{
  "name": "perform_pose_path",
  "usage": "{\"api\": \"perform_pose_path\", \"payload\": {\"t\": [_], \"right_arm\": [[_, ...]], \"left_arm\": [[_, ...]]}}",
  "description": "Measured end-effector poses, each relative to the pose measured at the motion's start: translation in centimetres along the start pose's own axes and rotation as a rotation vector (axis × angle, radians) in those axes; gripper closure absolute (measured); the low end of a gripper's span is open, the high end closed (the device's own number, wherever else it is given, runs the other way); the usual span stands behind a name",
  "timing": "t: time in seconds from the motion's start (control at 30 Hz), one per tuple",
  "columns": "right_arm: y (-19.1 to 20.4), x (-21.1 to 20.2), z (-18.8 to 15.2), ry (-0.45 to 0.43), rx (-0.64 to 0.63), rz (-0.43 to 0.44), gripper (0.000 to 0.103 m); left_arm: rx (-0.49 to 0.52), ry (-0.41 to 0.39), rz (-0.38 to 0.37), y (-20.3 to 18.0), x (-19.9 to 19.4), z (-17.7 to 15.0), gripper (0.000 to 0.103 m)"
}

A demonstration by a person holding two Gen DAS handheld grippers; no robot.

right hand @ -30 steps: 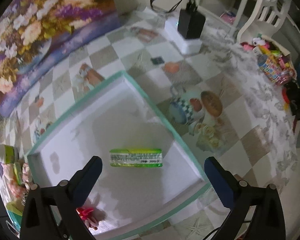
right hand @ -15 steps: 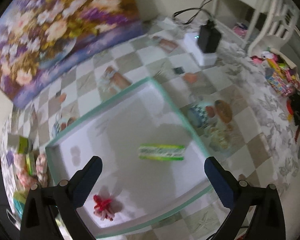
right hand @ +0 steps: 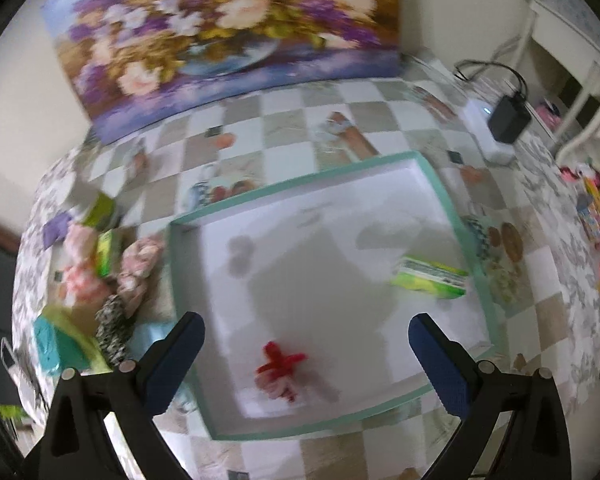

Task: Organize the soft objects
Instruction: 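Move both grippers back toward the pile of soft items, then grasp the lime-green cloth under the teal box with the left gripper while the right grasps the blue mask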

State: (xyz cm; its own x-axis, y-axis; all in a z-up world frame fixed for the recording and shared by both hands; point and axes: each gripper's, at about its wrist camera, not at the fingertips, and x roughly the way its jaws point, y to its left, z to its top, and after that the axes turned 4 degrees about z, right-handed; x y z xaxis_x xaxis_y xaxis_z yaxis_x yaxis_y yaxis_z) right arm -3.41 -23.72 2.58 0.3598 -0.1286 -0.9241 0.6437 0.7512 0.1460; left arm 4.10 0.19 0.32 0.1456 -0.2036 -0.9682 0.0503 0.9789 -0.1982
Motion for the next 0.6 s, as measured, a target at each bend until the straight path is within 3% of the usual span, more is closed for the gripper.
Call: {"api": "perform_pose_path", "payload": {"t": [0.2,0.6], "right_arm": [[2.6,0.1,-1.0,0.005,-0.077,0.006,0.0],[8.8,6.0,-4.5,0.205,-0.246,0.114,0.0]], "left_arm": [[-0.097,-0.04,0.014,3.8,-1.1,0.8,0.006],[-0.203,0.041,0.058,7.8,1.2,1.2,0.006]]}}
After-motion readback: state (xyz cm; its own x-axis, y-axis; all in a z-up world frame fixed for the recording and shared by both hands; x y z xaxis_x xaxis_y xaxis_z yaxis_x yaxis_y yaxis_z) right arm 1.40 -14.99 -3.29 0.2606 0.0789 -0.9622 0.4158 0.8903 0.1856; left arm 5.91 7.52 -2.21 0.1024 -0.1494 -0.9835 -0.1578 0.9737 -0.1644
